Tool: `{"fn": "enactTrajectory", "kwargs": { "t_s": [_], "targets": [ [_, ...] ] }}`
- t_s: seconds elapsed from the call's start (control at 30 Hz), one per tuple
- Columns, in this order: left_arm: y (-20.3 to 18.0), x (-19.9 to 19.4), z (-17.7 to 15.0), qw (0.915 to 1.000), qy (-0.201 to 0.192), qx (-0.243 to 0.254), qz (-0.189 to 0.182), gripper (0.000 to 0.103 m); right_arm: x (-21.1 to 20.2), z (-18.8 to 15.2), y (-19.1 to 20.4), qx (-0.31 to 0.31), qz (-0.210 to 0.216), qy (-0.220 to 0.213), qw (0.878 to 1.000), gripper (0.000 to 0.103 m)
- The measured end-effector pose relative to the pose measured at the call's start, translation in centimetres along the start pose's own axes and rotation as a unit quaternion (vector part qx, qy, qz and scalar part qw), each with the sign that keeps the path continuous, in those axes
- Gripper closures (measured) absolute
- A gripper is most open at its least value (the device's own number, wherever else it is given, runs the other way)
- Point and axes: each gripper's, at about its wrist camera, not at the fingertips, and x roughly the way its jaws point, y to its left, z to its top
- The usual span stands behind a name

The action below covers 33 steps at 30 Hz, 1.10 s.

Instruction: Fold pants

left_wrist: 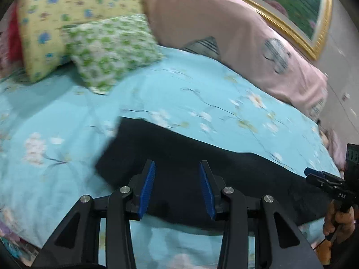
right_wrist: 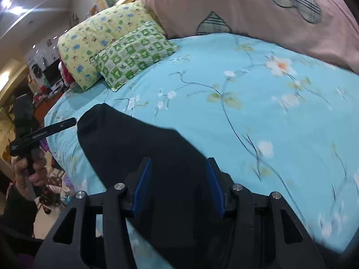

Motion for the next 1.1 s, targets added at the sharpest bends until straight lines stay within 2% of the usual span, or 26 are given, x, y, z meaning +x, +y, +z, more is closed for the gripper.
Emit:
{"fn": "enactTrajectory", "kwargs": {
  "t_s": [0.23,0.4,0.57,0.7,0.73,0.87,0.97,1.1],
  "targets": [
    [-7.9,2.9,-1.0,0.9942,0.044,0.061,-0.076,0.054,-5.1,-5.3,-2.4,0.065,-0.032,-0.009,0.997,0.052],
    [-14.1,4.9,-2.0,0.9791,0.085,0.137,-0.124,0.053,-8.3,-9.2,-4.1,0.122,-0.063,-0.005,0.991,0.052],
    [-21.0,6.6,-3.4,0.9533,0.129,0.198,-0.188,0.049,-11.4,-12.3,-5.7,0.165,-0.084,-0.022,0.982,0.052],
    [-25.3,7.7,-4.3,0.9363,0.150,0.236,-0.212,0.049,-13.4,-13.9,-6.8,0.195,-0.100,-0.034,0.975,0.052],
    [-26.6,7.9,-4.7,0.9299,0.156,0.250,-0.220,0.049,-14.0,-14.3,-7.0,0.203,-0.105,-0.037,0.973,0.052],
    [-30.1,8.8,-5.5,0.9093,0.173,0.290,-0.243,0.047,-15.3,-15.6,-7.6,0.222,-0.112,-0.041,0.968,0.052],
    [-32.0,9.3,-5.9,0.8976,0.180,0.316,-0.250,0.047,-15.8,-16.6,-8.4,0.240,-0.119,-0.040,0.963,0.052],
    [-35.2,10.3,-6.0,0.8787,0.197,0.343,-0.267,0.044,-16.7,-18.1,-10.0,0.284,-0.131,-0.047,0.949,0.052]
  ]
}}
